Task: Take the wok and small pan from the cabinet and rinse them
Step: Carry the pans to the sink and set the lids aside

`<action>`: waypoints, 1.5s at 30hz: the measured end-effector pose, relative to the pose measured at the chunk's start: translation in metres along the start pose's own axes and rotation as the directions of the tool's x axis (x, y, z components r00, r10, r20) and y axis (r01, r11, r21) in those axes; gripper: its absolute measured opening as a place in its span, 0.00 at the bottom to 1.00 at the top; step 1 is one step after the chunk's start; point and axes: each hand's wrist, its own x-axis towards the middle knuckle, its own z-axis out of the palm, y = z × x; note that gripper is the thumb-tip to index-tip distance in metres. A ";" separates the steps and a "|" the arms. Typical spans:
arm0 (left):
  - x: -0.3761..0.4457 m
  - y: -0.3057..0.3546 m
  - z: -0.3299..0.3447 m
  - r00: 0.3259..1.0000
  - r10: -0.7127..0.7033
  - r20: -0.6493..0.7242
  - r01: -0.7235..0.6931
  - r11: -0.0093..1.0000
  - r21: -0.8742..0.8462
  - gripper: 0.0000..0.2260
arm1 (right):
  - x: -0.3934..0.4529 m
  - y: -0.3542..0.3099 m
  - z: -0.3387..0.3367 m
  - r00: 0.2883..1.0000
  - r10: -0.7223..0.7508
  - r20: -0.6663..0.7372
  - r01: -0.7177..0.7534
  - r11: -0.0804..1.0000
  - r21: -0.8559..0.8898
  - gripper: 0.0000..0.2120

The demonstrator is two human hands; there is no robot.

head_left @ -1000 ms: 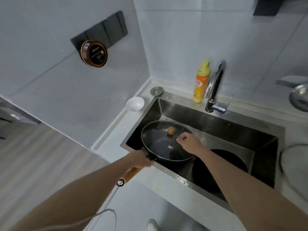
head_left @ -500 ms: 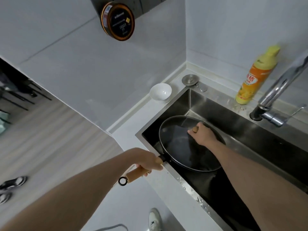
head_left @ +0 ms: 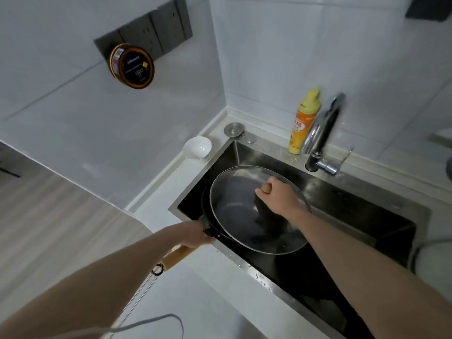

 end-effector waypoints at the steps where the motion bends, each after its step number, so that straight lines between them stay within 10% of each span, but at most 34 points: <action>1: -0.004 0.006 -0.007 0.999 0.038 -0.021 -0.037 0.999 0.027 0.18 | -0.014 0.003 -0.009 1.000 0.010 -0.018 -0.010 1.000 -0.012 0.16; 12: -0.054 0.079 -0.021 0.979 0.176 -0.100 -0.159 0.974 0.159 0.20 | -0.186 0.070 -0.130 0.899 0.271 -0.343 -0.279 0.960 0.026 0.15; 18: -0.087 0.214 -0.028 0.902 0.394 -0.180 -0.417 0.902 -0.117 0.14 | -0.253 0.128 -0.177 0.791 0.432 -0.433 -0.437 0.894 0.093 0.16; 26: -0.063 0.385 0.029 0.932 0.363 0.023 -0.251 0.687 -0.682 0.12 | -0.277 0.234 -0.221 0.715 0.531 -0.456 -0.532 0.835 0.138 0.19; 45: -0.018 0.528 0.076 0.959 0.269 0.083 -0.154 0.748 -0.646 0.07 | -0.282 0.390 -0.229 0.674 0.608 -0.421 -0.579 0.788 0.211 0.18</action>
